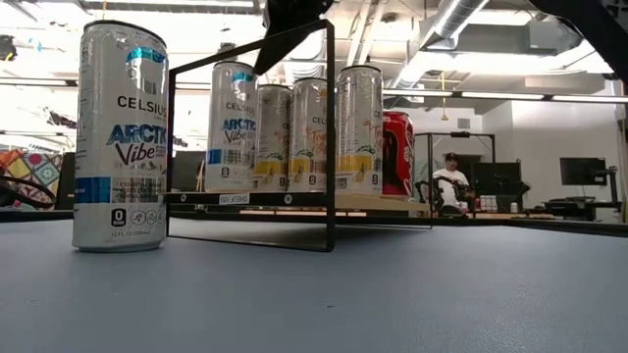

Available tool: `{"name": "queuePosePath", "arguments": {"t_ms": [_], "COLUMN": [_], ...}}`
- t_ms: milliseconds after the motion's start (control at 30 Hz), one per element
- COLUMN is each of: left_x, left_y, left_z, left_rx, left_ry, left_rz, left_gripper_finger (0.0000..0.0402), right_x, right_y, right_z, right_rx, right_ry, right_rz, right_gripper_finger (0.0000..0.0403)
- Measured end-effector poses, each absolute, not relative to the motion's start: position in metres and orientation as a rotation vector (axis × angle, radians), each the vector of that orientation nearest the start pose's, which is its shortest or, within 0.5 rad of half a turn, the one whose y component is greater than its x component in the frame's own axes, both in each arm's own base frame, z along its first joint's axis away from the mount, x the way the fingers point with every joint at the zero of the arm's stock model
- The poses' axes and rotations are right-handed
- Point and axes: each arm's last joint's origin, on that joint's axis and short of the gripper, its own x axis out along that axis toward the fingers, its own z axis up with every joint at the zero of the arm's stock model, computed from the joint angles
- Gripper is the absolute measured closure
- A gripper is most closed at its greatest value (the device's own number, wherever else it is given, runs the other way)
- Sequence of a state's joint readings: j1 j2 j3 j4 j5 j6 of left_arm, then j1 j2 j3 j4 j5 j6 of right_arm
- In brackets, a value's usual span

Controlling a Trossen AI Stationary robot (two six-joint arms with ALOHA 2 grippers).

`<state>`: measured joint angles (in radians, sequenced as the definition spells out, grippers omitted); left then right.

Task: Place canned beverage on shelf
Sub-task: Put the right white blue soda can on the shelf

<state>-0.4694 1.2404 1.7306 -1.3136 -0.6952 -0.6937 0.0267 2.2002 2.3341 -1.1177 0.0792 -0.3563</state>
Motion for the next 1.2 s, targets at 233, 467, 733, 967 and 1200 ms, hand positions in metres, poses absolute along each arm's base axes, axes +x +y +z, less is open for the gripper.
{"name": "queuePosePath", "arguments": {"t_ms": [233, 467, 733, 967, 1200], "left_x": [0.172, 0.169, 0.162, 0.179, 0.191], "left_y": [-0.067, -0.063, -0.046, -0.053, -0.059], "left_z": [0.455, 0.453, 0.433, 0.392, 0.355], "left_rx": [-0.213, -0.163, -0.191, -0.207, -0.384], "left_ry": [0.573, 0.575, 0.5, 0.444, 0.457], "left_rz": [0.43, 0.502, 0.847, 0.933, 0.94], "left_gripper_finger": [0.0214, 0.0214, 0.0214, 0.0214, 0.0214], "right_x": [0.464, 0.461, 0.431, 0.381, 0.33], "right_y": [0.0, 0.01, 0.038, 0.055, 0.044], "right_z": [0.329, 0.334, 0.372, 0.423, 0.465], "right_rx": [-0.412, -0.461, -0.525, -0.525, -0.411], "right_ry": [0.994, 0.989, 0.959, 0.881, 0.806], "right_rz": [0.071, 0.027, -0.033, -0.105, -0.226], "right_gripper_finger": [0.0403, 0.0403, 0.0403, 0.0403, 0.0403]}}
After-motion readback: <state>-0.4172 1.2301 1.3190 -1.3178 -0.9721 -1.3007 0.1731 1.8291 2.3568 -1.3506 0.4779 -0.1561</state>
